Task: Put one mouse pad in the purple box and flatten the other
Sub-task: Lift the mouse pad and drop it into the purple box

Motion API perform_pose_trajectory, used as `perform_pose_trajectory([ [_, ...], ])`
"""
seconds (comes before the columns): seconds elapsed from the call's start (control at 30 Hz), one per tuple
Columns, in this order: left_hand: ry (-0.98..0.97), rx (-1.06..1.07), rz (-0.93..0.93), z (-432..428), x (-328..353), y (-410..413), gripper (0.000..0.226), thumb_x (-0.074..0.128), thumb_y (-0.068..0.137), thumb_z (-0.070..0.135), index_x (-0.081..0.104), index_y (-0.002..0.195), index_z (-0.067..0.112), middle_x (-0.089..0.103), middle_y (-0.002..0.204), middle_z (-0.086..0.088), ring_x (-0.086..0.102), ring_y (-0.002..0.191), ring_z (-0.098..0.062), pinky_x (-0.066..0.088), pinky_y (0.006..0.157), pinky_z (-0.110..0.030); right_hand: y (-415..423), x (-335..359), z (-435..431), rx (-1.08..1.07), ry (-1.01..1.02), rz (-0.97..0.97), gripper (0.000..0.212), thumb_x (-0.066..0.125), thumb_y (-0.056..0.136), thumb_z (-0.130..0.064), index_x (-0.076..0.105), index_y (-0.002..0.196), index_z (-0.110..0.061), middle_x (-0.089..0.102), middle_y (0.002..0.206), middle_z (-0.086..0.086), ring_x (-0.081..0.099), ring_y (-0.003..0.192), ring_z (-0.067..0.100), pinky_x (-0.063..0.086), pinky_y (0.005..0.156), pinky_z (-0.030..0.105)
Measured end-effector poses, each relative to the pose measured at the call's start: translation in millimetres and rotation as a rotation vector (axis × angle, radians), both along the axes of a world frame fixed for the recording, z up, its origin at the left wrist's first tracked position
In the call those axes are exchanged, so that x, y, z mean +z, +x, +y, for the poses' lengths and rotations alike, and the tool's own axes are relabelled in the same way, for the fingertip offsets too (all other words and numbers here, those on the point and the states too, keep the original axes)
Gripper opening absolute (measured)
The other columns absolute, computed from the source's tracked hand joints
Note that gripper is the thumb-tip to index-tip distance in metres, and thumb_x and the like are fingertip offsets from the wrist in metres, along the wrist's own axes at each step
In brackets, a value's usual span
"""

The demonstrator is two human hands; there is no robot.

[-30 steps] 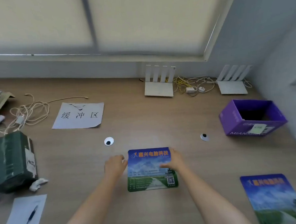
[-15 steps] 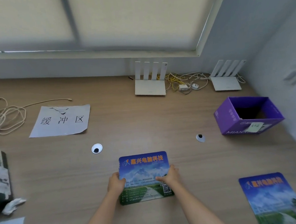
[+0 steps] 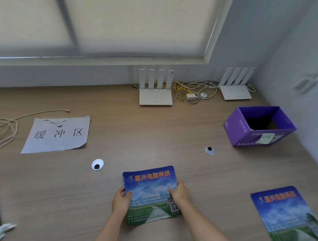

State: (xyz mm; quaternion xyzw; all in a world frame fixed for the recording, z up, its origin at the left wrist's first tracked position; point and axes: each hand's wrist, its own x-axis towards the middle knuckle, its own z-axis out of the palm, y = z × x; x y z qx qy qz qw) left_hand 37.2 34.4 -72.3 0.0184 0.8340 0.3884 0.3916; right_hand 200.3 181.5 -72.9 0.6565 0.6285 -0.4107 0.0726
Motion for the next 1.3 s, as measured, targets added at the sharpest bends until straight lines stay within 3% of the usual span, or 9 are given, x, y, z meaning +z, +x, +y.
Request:
perform_pose_trajectory([
  [0.1,-0.012,-0.115,0.060,5,0,1,0.032,0.060,0.092,0.028,0.058,0.117,0.008,0.068,0.101,-0.014,0.061,0.079,-0.024,0.043,0.065,-0.031,-5,8,-3,-0.016,0.041,0.033,0.019,0.061,0.091,-0.030,0.058,0.104,-0.016,0.067,0.107,0.002,0.064,0.095,0.020,0.052,0.080,0.034],
  [0.2,-0.078,-0.230,0.150,5,3,0,0.017,0.056,0.094,0.031,0.066,0.096,0.018,0.069,0.085,-0.004,0.062,0.072,-0.020,0.045,0.061,-0.030,-8,15,-5,0.022,0.105,0.008,0.013,0.058,0.093,-0.028,0.063,0.100,-0.019,0.068,0.102,0.000,0.064,0.092,0.020,0.044,0.069,0.028],
  [0.33,-0.154,-0.198,0.258,1,14,-3,0.027,0.059,0.091,0.036,0.066,0.070,0.020,0.066,0.065,0.000,0.059,0.064,-0.023,0.040,0.058,-0.029,-8,24,-6,0.006,0.148,0.018,0.013,0.063,0.090,-0.030,0.064,0.084,-0.019,0.068,0.086,-0.002,0.064,0.079,0.016,0.050,0.069,0.029],
  [0.5,-0.056,-0.070,0.219,-5,40,-20,0.019,0.066,0.086,0.036,0.074,0.077,0.022,0.071,0.071,-0.004,0.066,0.074,-0.029,0.050,0.069,-0.035,2,48,7,-0.130,0.157,0.158,0.004,0.071,0.081,-0.024,0.071,0.078,-0.020,0.073,0.082,0.000,0.068,0.078,0.021,0.054,0.072,0.033],
  [0.63,0.064,-0.016,0.239,-2,82,-28,0.013,0.070,0.084,0.032,0.073,0.075,0.023,0.072,0.075,-0.007,0.066,0.078,-0.030,0.047,0.069,-0.035,4,90,18,-0.187,0.140,0.391,0.022,0.076,0.080,-0.023,0.062,0.062,-0.026,0.068,0.070,-0.004,0.067,0.072,0.019,0.056,0.072,0.036],
  [0.8,0.222,0.074,0.242,5,144,-35,0.025,0.075,0.081,0.025,0.075,0.099,0.008,0.070,0.084,-0.007,0.060,0.079,-0.025,0.045,0.077,-0.032,2,145,31,-0.242,0.152,0.566,0.012,0.077,0.079,-0.021,0.071,0.078,-0.011,0.073,0.079,0.006,0.068,0.074,0.021,0.050,0.060,0.027],
  [1.07,0.389,0.068,0.349,11,241,-49,0.025,0.078,0.077,0.027,0.076,0.096,0.011,0.072,0.081,0.000,0.067,0.080,-0.022,0.051,0.073,-0.034,0,239,39,-0.171,0.256,0.758,0.022,0.072,0.084,-0.023,0.072,0.079,-0.002,0.072,0.076,0.008,0.065,0.069,0.019,0.048,0.058,0.027],
  [1.17,0.429,0.050,0.402,11,274,-45,0.028,0.076,0.079,0.027,0.075,0.101,0.009,0.070,0.084,-0.001,0.064,0.076,-0.019,0.044,0.068,-0.028,3,271,41,-0.158,0.272,0.815,0.016,0.072,0.084,-0.023,0.071,0.082,-0.007,0.072,0.082,0.007,0.068,0.077,0.020,0.050,0.060,0.028],
  [1.3,0.462,0.068,0.443,15,309,-41,0.029,0.077,0.078,0.027,0.075,0.101,0.009,0.069,0.083,-0.001,0.065,0.082,-0.022,0.046,0.073,-0.033,6,304,50,-0.138,0.303,0.869,0.012,0.073,0.083,-0.023,0.069,0.083,-0.012,0.071,0.083,0.003,0.066,0.077,0.017,0.048,0.059,0.027],
])
